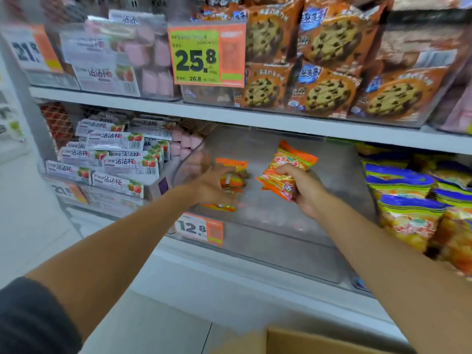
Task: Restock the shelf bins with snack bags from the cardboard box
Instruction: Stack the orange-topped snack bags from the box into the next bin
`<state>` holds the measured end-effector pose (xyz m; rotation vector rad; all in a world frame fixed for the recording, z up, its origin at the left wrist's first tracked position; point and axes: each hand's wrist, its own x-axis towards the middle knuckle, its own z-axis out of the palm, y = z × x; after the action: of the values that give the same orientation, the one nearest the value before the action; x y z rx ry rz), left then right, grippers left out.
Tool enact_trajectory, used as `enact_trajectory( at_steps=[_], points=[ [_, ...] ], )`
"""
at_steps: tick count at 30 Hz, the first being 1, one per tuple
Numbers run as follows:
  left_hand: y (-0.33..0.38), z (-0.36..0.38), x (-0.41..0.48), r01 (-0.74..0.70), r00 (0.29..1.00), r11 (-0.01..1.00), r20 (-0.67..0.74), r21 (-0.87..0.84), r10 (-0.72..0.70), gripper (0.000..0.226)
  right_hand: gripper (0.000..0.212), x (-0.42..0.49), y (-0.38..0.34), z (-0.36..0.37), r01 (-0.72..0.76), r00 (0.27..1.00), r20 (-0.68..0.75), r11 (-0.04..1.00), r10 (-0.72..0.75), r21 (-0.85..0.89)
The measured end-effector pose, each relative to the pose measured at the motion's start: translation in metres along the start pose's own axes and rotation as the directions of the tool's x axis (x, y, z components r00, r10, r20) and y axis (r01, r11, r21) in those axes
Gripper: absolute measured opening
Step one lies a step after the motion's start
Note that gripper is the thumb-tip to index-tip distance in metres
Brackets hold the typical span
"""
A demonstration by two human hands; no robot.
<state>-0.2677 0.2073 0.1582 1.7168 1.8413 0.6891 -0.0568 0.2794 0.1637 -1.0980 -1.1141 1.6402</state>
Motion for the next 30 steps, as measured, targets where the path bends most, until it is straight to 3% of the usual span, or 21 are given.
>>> enact_trajectory(
  at_steps=[2,4,7,10,16,21,23,25,27,30],
  points=[
    [-0.016,0.003,0.009,-0.047,0.998,0.931,0.055,0.361,0.03,0.109,0.052,0.004,0.003,-0.002,0.034,0.998,-0.047,0.999,-0.032,0.038],
    [-0.023,0.004,0.017,-0.091,0.993,0.89,0.104,0.447,0.049,0.116,0.049,0.005,0.004,-0.003,0.051,0.996,-0.074,0.998,-0.048,0.043],
    [-0.015,0.003,0.02,-0.073,0.997,0.893,0.064,0.444,0.05,0.093,0.054,0.007,0.006,-0.003,0.056,0.994,-0.095,0.998,-0.052,0.038],
    [-0.009,-0.002,0.029,0.008,0.993,0.922,-0.112,0.386,0.038,0.076,0.058,0.01,0.009,-0.004,0.076,0.987,-0.14,0.997,-0.073,0.013],
    [-0.004,0.0,0.048,0.052,0.878,0.854,-0.431,0.518,0.208,0.046,0.053,0.013,0.013,-0.009,0.106,0.98,-0.175,0.994,-0.099,0.031],
    [-0.009,0.007,0.056,0.1,0.886,0.963,-0.463,0.251,0.029,0.015,0.047,0.012,0.016,-0.006,0.083,0.993,-0.077,0.996,-0.085,-0.039],
    [-0.01,0.008,0.056,0.066,0.893,0.998,-0.446,-0.015,-0.065,0.012,0.05,0.013,0.018,-0.005,0.065,0.997,-0.032,0.996,-0.067,-0.068],
    [-0.008,0.006,0.05,0.013,0.914,0.915,-0.367,-0.403,-0.174,0.02,0.055,0.014,0.021,-0.005,0.049,0.999,0.007,0.992,-0.049,-0.117],
    [-0.01,0.002,0.041,0.033,0.939,0.853,-0.276,-0.521,-0.205,0.021,0.057,0.015,0.024,-0.004,0.056,0.998,0.037,0.984,-0.051,-0.17],
    [-0.01,-0.001,0.022,0.066,0.969,0.746,-0.137,-0.662,-0.207,0.04,0.055,0.013,0.025,0.002,0.066,0.989,0.141,0.969,-0.032,-0.239]
  ],
)
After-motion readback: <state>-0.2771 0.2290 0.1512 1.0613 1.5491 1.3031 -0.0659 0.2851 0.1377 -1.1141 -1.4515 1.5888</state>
